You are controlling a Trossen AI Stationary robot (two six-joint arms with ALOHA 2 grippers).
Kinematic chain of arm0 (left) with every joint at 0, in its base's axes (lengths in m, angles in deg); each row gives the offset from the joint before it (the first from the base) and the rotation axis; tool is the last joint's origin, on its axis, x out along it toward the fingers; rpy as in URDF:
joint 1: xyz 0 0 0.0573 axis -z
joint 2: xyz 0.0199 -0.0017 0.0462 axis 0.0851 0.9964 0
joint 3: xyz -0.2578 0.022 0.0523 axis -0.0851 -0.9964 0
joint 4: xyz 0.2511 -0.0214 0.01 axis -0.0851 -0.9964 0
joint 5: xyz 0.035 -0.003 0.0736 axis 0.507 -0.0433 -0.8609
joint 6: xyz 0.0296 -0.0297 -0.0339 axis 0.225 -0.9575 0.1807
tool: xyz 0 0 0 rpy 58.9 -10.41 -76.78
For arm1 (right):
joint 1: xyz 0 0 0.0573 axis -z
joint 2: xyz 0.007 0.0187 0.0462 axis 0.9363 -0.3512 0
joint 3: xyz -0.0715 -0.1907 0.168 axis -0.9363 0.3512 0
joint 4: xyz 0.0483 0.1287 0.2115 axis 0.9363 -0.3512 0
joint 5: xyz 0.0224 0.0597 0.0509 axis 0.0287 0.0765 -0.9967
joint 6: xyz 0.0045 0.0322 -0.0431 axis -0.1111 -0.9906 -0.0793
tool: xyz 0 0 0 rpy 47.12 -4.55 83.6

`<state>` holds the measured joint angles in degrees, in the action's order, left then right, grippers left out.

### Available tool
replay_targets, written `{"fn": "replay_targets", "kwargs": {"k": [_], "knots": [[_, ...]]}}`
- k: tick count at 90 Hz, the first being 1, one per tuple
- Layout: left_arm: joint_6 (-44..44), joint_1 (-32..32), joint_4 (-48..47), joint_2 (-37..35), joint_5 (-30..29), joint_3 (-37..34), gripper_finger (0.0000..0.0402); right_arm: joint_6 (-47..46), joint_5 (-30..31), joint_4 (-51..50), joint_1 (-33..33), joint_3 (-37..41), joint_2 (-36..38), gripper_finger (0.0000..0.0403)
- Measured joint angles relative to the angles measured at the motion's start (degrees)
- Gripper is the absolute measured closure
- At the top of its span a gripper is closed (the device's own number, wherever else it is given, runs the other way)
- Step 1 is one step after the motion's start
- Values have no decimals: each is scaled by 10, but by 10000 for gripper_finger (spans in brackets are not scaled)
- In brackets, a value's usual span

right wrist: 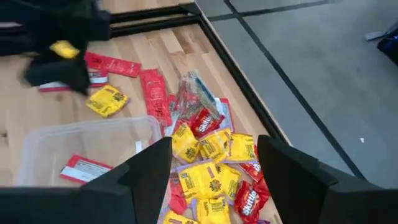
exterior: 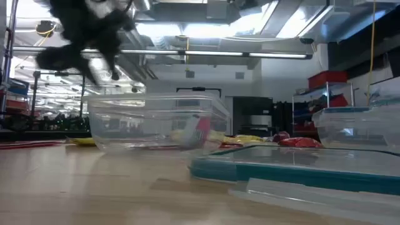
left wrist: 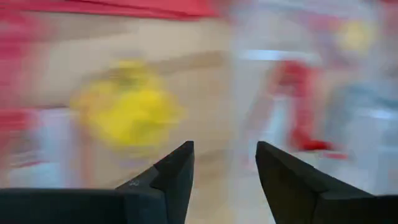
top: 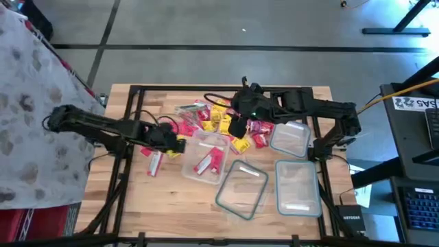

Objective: Sort candy
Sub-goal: Put the red candy strip into the rectangular transparent bin

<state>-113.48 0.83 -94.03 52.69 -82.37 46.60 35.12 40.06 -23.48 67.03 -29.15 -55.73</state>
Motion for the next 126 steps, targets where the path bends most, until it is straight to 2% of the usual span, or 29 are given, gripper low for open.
{"fn": "replay_targets", "kwargs": {"k": [7,12,23,35,47,56,66,75,85,98,117,126], "knots": [[1,-19,-74,-9,0,-9,244,2,-1,11,0,0,0,178],[2,-34,-95,-8,1,-22,244,11,-1,23,2,0,0,178],[31,-60,-55,-8,13,-57,244,19,-4,38,2,0,0,178],[52,-88,-53,-8,29,-86,244,19,-22,36,2,0,0,178],[82,-106,-27,-8,74,-118,244,19,-35,36,2,0,0,178],[81,-104,17,-7,104,-153,244,17,-35,37,2,0,0,178],[50,-89,86,-5,109,-187,244,16,-35,36,1,0,0,178],[17,-74,96,1,110,-207,244,16,-35,37,1,0,0,178],[33,-56,100,3,104,-216,247,16,-35,44,2,0,0,178],[53,-45,94,8,96,-217,283,16,-35,57,2,0,0,178],[91,-38,97,18,100,-213,383,16,-35,69,2,0,0,178],[105,-38,79,11,110,-196,397,16,-35,70,2,0,0,178]]}}
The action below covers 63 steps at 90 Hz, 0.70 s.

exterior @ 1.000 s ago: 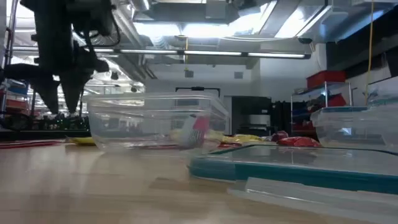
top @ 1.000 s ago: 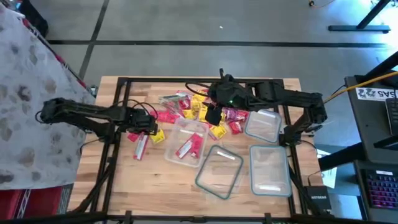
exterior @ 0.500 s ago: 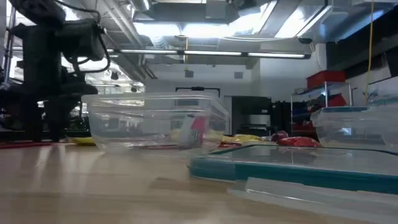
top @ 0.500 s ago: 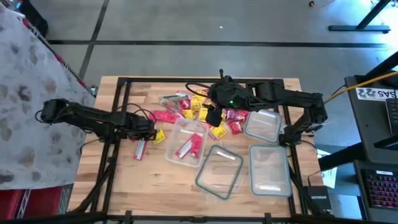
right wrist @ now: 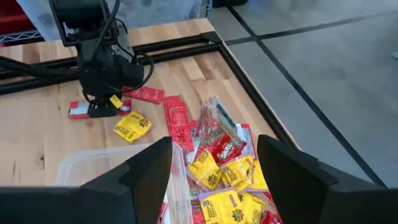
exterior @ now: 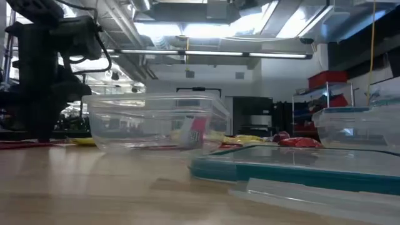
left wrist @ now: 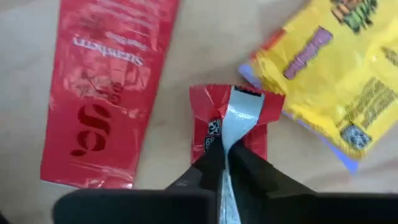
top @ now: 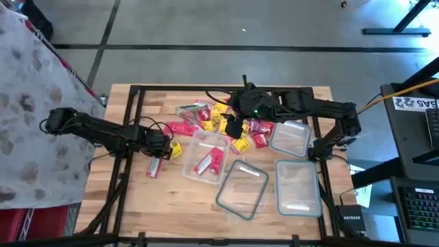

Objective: Sort candy
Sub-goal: Put the red candy strip into the rectangular transparent bin

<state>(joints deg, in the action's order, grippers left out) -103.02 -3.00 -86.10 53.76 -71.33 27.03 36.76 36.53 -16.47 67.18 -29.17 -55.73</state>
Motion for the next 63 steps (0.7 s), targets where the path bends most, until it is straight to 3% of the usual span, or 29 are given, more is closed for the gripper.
{"fn": "replay_targets", "kwargs": {"k": [24,34,44,63], "knots": [[8,4,-24,-36,30,103,401,0,0,-2,0,0,0,178],[2,21,52,-38,31,149,401,5,0,2,0,0,0,178],[-2,39,160,-23,-19,171,401,15,0,22,0,0,-3,178],[7,31,322,68,-46,172,401,29,-10,44,0,0,-8,178]]}}
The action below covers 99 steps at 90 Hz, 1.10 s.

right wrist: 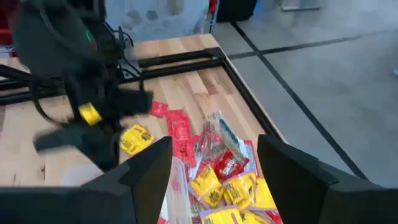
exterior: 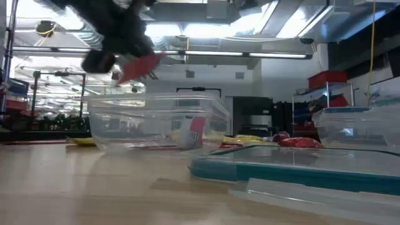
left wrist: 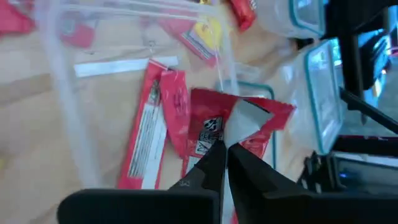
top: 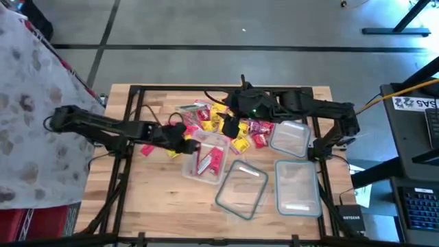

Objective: Sort candy
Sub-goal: Put the red candy strip into the rectangular transparent bin

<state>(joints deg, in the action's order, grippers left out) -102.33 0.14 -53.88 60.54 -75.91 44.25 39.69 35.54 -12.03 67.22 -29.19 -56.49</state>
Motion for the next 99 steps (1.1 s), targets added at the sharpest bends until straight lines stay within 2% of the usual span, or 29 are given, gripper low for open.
{"fn": "replay_targets", "kwargs": {"k": [13,24,54,67,76,90,99], "knots": [[-11,-18,19,63,1,-1,401,0,-1,-3,0,0,0,178],[-4,-30,23,86,27,-1,385,-1,-5,-6,0,0,0,178],[23,-51,15,61,72,0,274,-6,-16,-5,-1,0,0,178],[25,-58,5,20,103,0,247,-7,-16,-6,-1,0,0,178],[22,-59,-79,-29,80,0,248,-7,-16,-7,-1,0,0,178],[7,-59,-294,-110,34,0,256,-7,-37,-6,-1,0,0,178],[-1,-56,-432,-139,-54,0,258,-5,-45,-3,-1,0,0,178]]}}
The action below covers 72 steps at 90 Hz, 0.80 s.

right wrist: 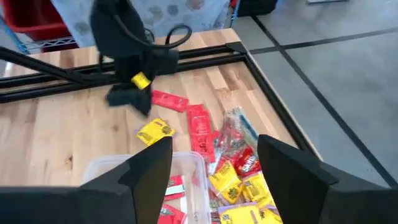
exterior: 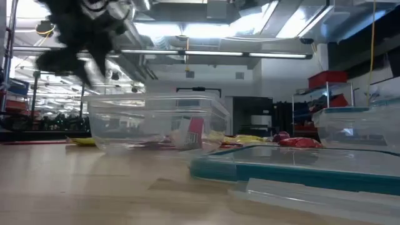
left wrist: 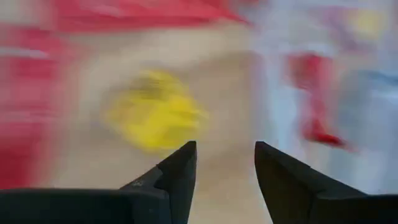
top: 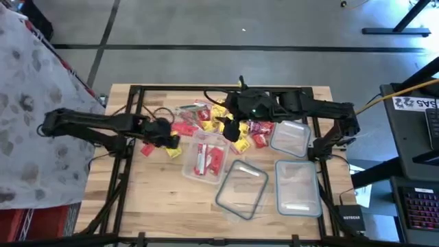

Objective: Sort candy
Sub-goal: Put the red candy strip into the rectangular transparent bin

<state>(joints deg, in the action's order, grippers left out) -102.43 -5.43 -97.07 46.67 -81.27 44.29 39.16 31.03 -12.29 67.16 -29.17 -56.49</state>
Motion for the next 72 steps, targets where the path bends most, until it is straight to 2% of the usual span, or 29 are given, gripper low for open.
{"fn": "replay_targets", "kwargs": {"k": [9,15,23,33,56,72], "knots": [[-18,3,-86,-5,-87,-10,258,3,0,3,0,0,0,178],[-46,-1,-103,-5,-111,-24,258,4,1,5,1,0,0,178],[-56,-22,-93,-4,-69,-55,258,5,5,13,1,0,0,178],[-27,-42,-40,-2,-20,-105,258,5,5,17,1,0,0,178],[-7,-101,35,23,5,-176,258,5,-1,28,1,0,-4,178],[-7,-112,77,41,35,-212,258,3,-12,27,0,0,-4,178]]}}
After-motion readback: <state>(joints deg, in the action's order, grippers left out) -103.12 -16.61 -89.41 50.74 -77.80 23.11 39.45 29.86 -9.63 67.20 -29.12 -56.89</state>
